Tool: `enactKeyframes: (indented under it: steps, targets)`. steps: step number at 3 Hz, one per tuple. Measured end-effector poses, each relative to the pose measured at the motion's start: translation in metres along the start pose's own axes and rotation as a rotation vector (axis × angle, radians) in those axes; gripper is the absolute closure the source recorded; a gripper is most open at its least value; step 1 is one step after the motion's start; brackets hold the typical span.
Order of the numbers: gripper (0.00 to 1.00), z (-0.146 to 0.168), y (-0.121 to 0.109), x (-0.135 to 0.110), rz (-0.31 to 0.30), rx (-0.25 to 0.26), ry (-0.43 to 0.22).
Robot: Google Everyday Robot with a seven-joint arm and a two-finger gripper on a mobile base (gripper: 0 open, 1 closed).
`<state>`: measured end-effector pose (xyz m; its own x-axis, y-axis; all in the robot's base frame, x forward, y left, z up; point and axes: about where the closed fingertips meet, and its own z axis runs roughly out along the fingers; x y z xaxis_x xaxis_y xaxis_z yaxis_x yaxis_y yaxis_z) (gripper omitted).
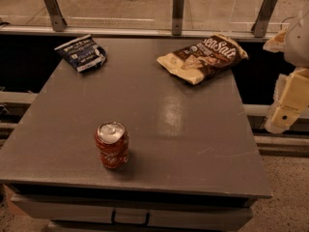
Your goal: Move brown chip bag near coke can
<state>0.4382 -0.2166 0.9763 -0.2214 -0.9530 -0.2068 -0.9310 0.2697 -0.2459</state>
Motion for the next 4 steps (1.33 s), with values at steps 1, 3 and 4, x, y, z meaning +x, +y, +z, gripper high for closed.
enactKeyframes:
  steps: [1,3,4]
  targets:
    - [0.0,0.0,0.0,0.0,0.0,0.0,0.0]
    - [0.0,0.049,-0.085,-0.035,-0.054,0.059,-0.115]
    - [0.0,0.099,-0.138,-0.058,-0.026,0.072,-0.181]
